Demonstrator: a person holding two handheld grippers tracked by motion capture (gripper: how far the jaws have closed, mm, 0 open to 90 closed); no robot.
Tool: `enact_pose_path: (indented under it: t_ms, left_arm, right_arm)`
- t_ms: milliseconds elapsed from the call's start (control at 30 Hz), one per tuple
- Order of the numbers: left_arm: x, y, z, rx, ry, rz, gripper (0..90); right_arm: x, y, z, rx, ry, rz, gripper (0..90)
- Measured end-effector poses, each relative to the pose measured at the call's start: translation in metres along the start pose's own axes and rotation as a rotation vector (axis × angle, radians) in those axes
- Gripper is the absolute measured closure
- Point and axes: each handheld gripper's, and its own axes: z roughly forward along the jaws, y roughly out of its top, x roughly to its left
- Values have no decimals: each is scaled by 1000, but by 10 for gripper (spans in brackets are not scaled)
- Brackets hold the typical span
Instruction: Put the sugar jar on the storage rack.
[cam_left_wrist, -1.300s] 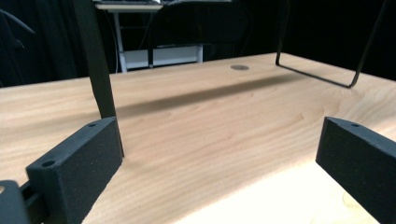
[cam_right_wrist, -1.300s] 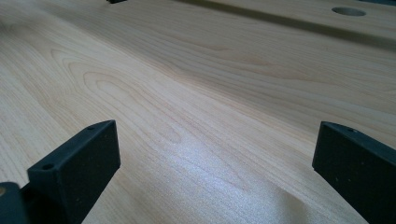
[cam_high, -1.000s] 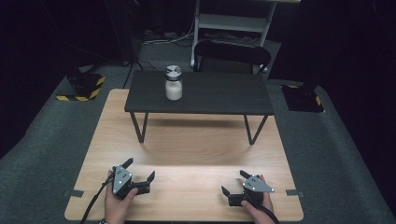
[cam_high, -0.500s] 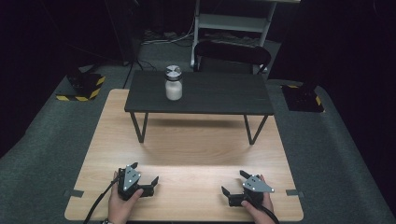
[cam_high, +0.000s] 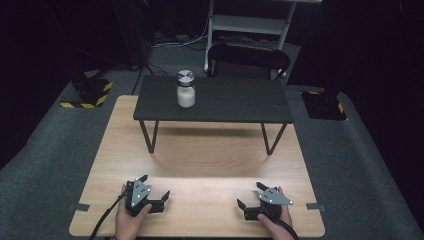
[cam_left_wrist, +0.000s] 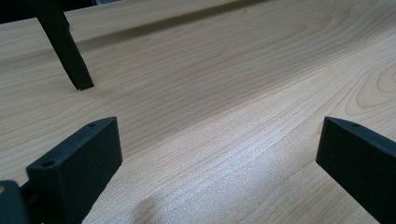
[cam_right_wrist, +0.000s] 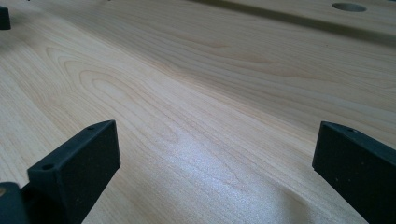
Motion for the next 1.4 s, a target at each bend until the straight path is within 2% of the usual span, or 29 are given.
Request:
enact_pose_path:
  t_ms: [200, 267, 367, 467, 533, 567, 633, 900, 967, 1067, 1167, 1400]
  left_arm:
    - [2, 0, 1, -1, -1, -16, 5]
    - [3, 0, 2, -2, -3, -32, 5]
    - [10, 4, 4, 24, -27, -86, 5]
    - [13, 4, 4, 27, -41, -94, 5]
    - [13, 2, 3, 14, -42, -95, 5]
    - [14, -3, 2, -19, -54, -90, 5]
    - [14, -5, 1, -31, -53, -96, 5]
    - [18, -9, -1, -50, -72, -105, 5]
    - [20, -11, -2, -63, -75, -112, 5]
    - [20, -11, -1, -64, -74, -115, 5]
    - [20, -10, -1, -57, -68, -121, 5]
    - [15, -9, -1, -52, -68, -72, 5]
  right_arm:
    - [-1, -4, -2, -18, -5, 19, 0]
    - [-1, -7, -4, -34, -7, 28, 0]
    - [-1, -12, -7, -60, -8, 30, 0]
    - [-1, -14, -8, -70, -7, 33, 0]
    - [-1, -15, -9, -78, -9, 40, 0]
    - [-1, -16, -9, -82, -9, 44, 0]
    - [-1, -16, -9, -84, -11, 45, 0]
    - [3, -11, -5, -57, -34, 44, 0]
    - [4, -11, -5, -62, -51, 69, 0]
    - [2, -11, -5, -63, -49, 78, 0]
    - [1, -11, -5, -64, -35, 64, 0]
    - [3, -11, -6, -58, -41, 59, 0]
